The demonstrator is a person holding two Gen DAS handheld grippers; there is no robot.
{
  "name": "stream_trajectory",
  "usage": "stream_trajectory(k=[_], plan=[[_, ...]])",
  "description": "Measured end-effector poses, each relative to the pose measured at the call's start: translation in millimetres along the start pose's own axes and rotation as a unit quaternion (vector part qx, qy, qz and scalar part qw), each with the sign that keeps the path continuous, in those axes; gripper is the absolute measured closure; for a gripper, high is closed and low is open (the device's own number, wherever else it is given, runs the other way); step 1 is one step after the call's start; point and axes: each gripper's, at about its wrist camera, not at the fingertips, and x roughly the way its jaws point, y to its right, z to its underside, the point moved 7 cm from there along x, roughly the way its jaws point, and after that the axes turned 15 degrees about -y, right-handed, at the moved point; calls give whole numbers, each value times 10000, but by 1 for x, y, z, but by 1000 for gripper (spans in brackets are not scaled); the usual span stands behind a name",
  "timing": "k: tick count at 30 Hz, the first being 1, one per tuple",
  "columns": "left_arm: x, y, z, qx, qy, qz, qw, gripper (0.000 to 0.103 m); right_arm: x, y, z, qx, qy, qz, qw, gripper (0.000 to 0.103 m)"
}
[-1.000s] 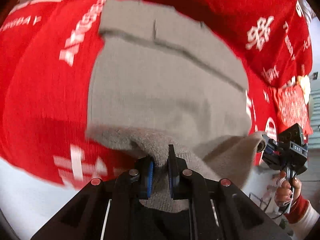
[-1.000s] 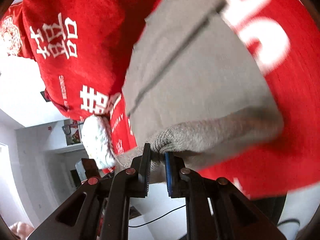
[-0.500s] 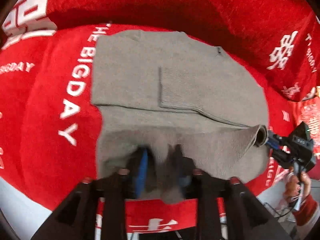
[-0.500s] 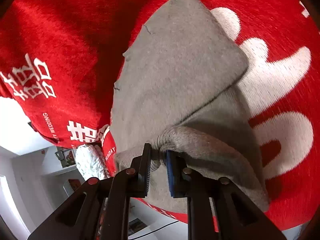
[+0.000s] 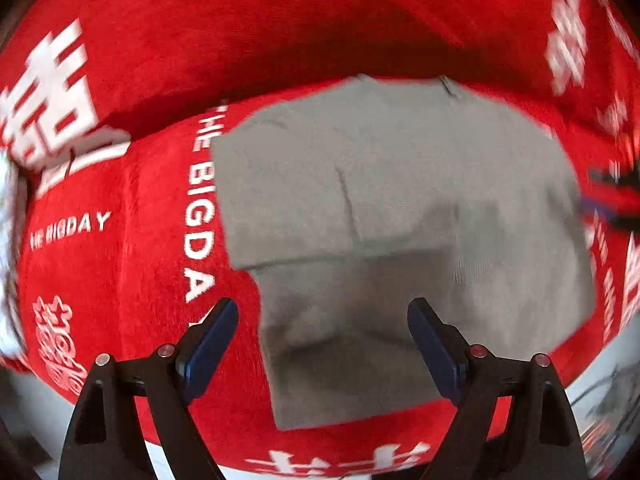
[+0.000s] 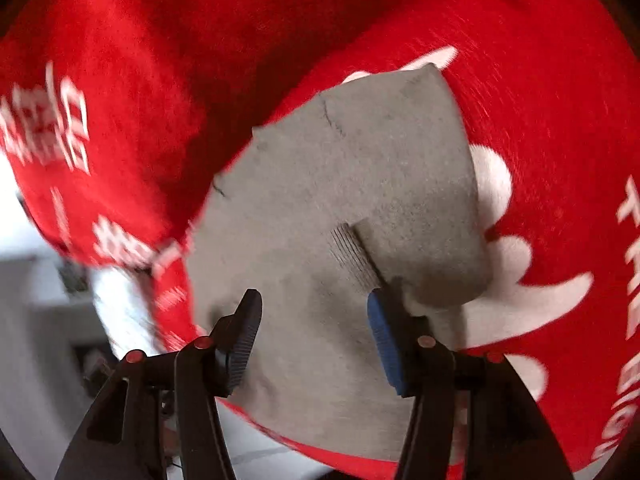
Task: Fold small clothes
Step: 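Open both tools and move them over the folded sweater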
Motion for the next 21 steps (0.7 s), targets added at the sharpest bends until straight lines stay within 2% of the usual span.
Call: stream_trajectory(k=[2, 5, 9, 12, 14, 17, 18, 21], plan=[[10, 19, 6, 464, -35, -326, 9984, 16, 6, 1, 3, -146, -116, 292, 9994, 44], [32, 44, 11, 1096, -45, -880, 9901, 16, 18, 7, 3, -143, -180, 560, 9982, 44], [55, 56, 1, 1312, -50, -1045, 9858, 16, 26, 11, 1, -167, -163, 862, 9960, 44], [58, 40, -25, 869, 80, -940, 9917, 16, 27, 10, 0, -161, -85, 1037, 9944, 44], [56, 13, -48, 270, 55, -724, 9970, 16, 27, 11, -1, -102, -35, 1115, 9937, 44], [49, -25, -66, -427, 12, -361, 9984, 16, 25, 12, -2, 29, 91, 1228, 9924, 44], [46, -36, -70, -562, 13, -310, 9979, 16, 23, 11, -2, 20, 154, 1295, 9915, 44], [33, -54, -72, -642, -36, 212, 9977, 16, 21, 9, -2, -115, 257, 1589, 9869, 44]])
